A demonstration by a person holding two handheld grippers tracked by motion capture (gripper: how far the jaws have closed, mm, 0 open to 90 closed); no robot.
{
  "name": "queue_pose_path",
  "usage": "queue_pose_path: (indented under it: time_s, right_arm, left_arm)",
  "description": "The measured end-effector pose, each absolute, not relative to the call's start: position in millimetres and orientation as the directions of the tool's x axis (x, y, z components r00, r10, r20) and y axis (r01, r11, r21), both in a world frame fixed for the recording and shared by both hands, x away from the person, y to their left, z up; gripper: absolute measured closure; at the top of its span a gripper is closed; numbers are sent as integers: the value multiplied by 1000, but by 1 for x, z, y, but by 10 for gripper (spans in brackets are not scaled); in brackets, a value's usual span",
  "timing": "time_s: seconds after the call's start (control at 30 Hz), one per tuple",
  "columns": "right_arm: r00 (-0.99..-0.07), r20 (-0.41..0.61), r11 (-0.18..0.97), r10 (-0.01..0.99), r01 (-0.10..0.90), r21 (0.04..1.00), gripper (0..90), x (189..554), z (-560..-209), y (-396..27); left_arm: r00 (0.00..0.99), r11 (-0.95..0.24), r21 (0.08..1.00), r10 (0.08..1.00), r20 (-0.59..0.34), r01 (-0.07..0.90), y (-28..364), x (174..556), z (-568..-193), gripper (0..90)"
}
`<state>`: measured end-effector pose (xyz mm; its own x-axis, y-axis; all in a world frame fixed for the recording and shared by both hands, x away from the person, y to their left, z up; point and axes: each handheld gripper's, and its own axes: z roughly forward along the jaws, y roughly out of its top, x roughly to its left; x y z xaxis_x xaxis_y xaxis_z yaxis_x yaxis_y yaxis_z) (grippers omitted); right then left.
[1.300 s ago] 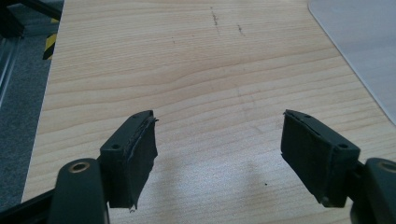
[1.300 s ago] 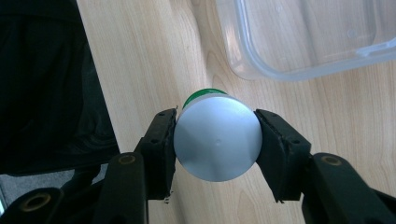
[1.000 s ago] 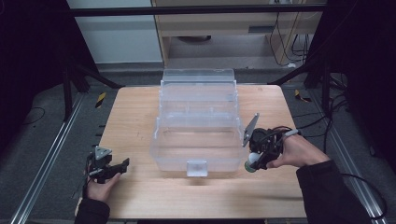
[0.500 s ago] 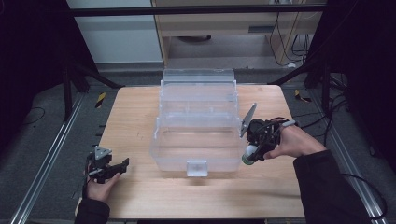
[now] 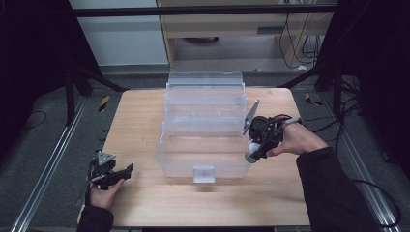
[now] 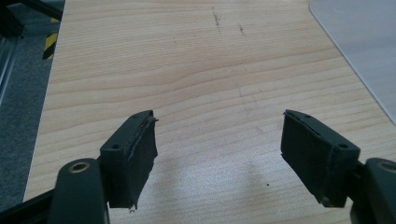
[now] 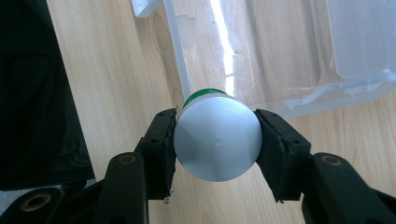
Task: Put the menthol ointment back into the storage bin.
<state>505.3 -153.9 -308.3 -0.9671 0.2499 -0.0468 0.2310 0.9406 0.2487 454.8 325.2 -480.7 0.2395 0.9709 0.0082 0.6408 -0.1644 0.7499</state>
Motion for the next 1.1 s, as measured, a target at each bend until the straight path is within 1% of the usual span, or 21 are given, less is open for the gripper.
queue_pose_path:
  time_s: [0.53, 0.83, 1.1]
  right_arm:
    - [-963, -58, 933, 263, 238, 270, 506, 523, -320, -140]
    - [-966, -68, 938, 249, 223, 265, 506, 531, -337, -130]
    - [-967, -57, 939, 250, 228, 256, 506, 535, -353, -131]
  left_arm:
    - [238, -164, 749, 971, 8, 642, 326, 455, -481, 263]
    - [236, -161, 751, 972, 6, 640, 326, 455, -481, 263]
    - [237, -161, 752, 972, 7, 640, 326, 456, -481, 263]
